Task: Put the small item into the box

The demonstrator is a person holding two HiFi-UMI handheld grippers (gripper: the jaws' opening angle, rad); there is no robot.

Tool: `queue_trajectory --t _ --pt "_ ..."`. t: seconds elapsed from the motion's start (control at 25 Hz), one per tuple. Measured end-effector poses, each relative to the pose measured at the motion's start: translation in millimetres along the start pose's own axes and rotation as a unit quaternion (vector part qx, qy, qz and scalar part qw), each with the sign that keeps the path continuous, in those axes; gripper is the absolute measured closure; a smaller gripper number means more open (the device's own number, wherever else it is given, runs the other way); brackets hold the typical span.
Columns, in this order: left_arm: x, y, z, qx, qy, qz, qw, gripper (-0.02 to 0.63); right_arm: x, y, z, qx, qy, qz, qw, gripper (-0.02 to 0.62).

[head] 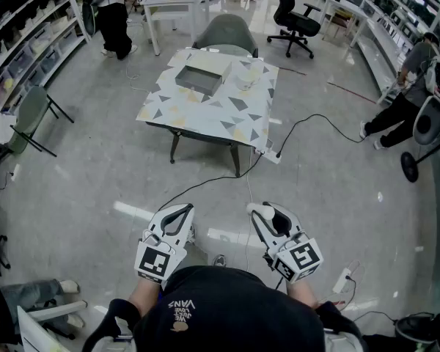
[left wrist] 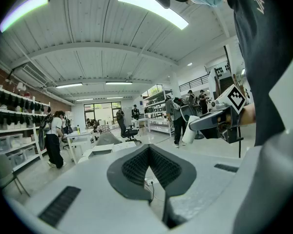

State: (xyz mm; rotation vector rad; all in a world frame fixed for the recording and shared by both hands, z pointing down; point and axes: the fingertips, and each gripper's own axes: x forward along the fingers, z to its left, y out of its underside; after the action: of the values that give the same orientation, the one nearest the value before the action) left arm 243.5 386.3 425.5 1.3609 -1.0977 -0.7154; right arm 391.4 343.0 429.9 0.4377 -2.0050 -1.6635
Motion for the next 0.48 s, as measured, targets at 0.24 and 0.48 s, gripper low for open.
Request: queue_trajectory --t 0.24,0.48 --pt "0.3 0.3 2.8 0.001 -0.001 0.000 1.0000 0.600 5.9 -4.1 0.1 -0.001 -0.002 -0.007 1.000 0.463" --pt "1.6 2.0 6.2 0.001 -0.006 -0.001 1.0000 0.600 10.6 -4.8 -1.9 0.004 -0.005 -0.010 1.000 0.463"
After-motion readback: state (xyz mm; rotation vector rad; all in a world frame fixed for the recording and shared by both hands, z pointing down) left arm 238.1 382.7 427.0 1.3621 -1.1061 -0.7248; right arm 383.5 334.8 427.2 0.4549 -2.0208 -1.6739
